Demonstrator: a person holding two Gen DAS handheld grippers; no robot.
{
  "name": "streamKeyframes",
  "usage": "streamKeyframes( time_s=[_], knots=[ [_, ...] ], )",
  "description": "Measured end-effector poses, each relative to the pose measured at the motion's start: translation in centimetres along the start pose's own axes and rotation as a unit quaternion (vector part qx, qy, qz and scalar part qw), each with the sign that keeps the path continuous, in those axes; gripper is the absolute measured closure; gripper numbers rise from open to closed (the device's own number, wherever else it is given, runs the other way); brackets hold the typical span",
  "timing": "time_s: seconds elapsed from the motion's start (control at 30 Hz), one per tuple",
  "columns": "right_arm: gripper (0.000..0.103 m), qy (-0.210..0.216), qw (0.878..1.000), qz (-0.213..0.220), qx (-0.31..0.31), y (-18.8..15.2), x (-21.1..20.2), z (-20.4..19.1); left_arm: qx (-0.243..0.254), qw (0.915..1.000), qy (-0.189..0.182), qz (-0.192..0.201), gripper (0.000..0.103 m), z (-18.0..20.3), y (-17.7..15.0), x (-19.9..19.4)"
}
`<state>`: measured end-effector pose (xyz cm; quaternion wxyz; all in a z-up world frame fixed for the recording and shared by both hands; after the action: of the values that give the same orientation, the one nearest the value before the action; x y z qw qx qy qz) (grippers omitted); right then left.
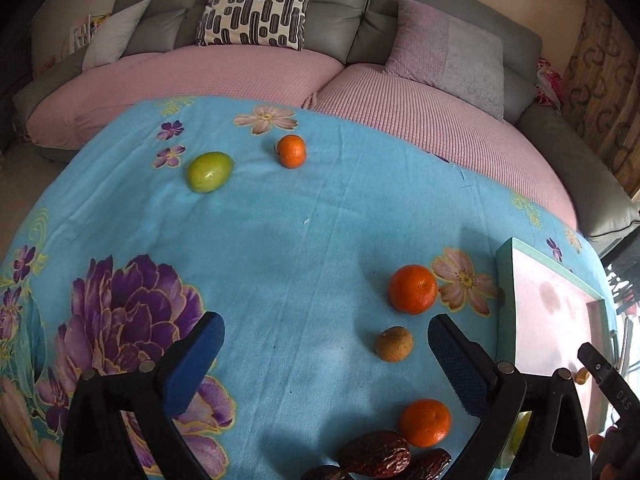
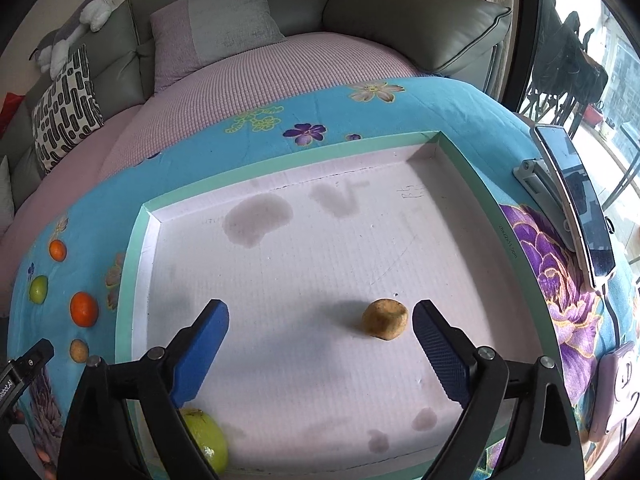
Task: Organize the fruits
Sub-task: 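Carry the nut and pear into the white tray and open both tools, then grasp a dark red date with the left tool while the right tool grasps another date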
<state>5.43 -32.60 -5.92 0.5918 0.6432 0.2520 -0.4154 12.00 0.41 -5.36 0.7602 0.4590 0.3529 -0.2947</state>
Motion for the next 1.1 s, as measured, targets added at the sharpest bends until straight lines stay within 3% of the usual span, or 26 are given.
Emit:
streamKeyframes(
  time_s=[0.13,0.33,0.63,0.97,1.07,1.1],
  knots=[
    [0.009,0.009,0.999,0.022,-0.025,0.6,-0.6,-2.2,-0.009,0.9996,-0.019,-0.020,0.000,-0.7,0.2,-0.2],
    [0.009,0.026,0.999,0.007,-0.044,-0.6,-1.2,-4.7,0.005,0.9990,-0.024,-0.037,0.000,-1.0,-1.1,-1.7],
    [0.009,0.028,0.997,0.021,-0.069,-2.2,-3.9,-6.7,0.023,0.9964,-0.038,-0.072,0.003,-2.1,-5.4,-3.1],
    [0.009,0.034,0.997,0.029,-0.066,-3.6,-5.4,-7.2,0.005,0.9889,-0.062,-0.135,0.044,-2.8,-8.5,-2.5],
    [0.009,0.035,0.996,0.027,-0.074,-4.0,-5.4,-7.6,0.002,0.9866,-0.067,-0.149,0.061,-2.9,-9.0,-2.2],
    [0.009,0.036,0.996,0.027,-0.076,-4.0,-5.4,-7.8,-0.001,0.9864,-0.070,-0.149,0.061,-2.9,-8.9,-2.2]
  ],
)
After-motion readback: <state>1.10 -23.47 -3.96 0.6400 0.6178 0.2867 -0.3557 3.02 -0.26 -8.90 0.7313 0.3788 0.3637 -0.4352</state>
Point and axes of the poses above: each gripper's, at about its wrist camera, not at the fingertips, and x roughly the way its jaws point, z to its right, y to its top, the point moved 4 cm from there along x, roughly the way its jaws point, and after that the axes turned 15 degrees about -x, right-handed, at the moved point
